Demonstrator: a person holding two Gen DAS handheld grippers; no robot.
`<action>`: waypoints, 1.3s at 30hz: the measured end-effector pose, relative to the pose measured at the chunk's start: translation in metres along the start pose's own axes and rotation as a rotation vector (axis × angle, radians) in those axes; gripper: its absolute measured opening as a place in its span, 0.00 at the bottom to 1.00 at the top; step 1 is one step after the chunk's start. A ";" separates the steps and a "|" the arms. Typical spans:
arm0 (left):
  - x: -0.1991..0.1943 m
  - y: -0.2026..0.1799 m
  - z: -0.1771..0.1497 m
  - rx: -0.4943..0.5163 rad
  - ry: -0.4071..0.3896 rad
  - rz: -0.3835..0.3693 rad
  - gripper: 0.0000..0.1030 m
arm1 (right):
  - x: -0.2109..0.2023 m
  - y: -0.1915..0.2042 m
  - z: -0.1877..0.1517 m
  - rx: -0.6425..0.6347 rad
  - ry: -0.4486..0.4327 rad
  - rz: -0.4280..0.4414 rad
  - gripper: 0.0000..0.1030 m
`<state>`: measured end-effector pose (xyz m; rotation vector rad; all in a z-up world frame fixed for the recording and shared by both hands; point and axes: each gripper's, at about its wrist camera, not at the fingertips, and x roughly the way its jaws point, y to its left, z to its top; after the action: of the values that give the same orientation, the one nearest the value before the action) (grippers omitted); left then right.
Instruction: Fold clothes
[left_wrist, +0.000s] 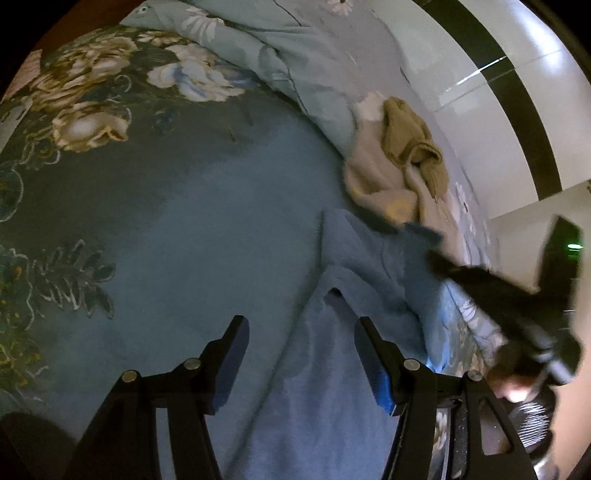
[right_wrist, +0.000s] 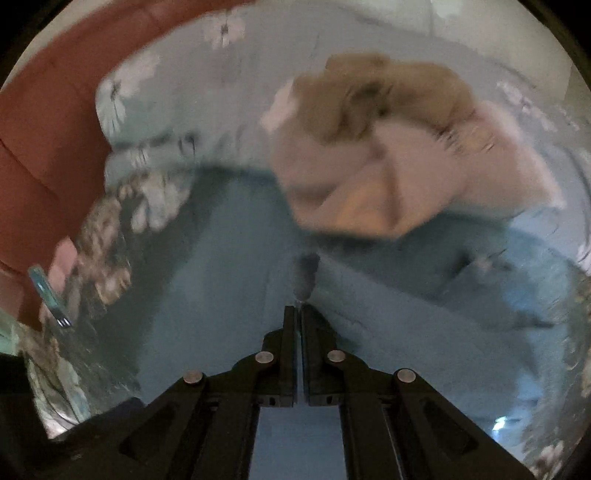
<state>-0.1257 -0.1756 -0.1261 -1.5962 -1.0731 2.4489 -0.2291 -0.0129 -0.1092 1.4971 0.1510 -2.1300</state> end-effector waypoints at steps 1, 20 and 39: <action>-0.001 0.003 0.001 -0.005 -0.003 0.001 0.62 | 0.007 0.004 -0.003 -0.005 0.015 -0.005 0.02; 0.027 -0.003 0.003 0.004 0.060 0.038 0.62 | -0.047 -0.078 -0.025 0.102 -0.072 0.127 0.33; 0.118 -0.112 0.037 0.397 0.206 0.033 0.33 | -0.092 -0.282 -0.160 0.674 -0.050 -0.061 0.33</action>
<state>-0.2485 -0.0654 -0.1492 -1.6877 -0.4957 2.2647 -0.2059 0.3218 -0.1450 1.7983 -0.6037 -2.3945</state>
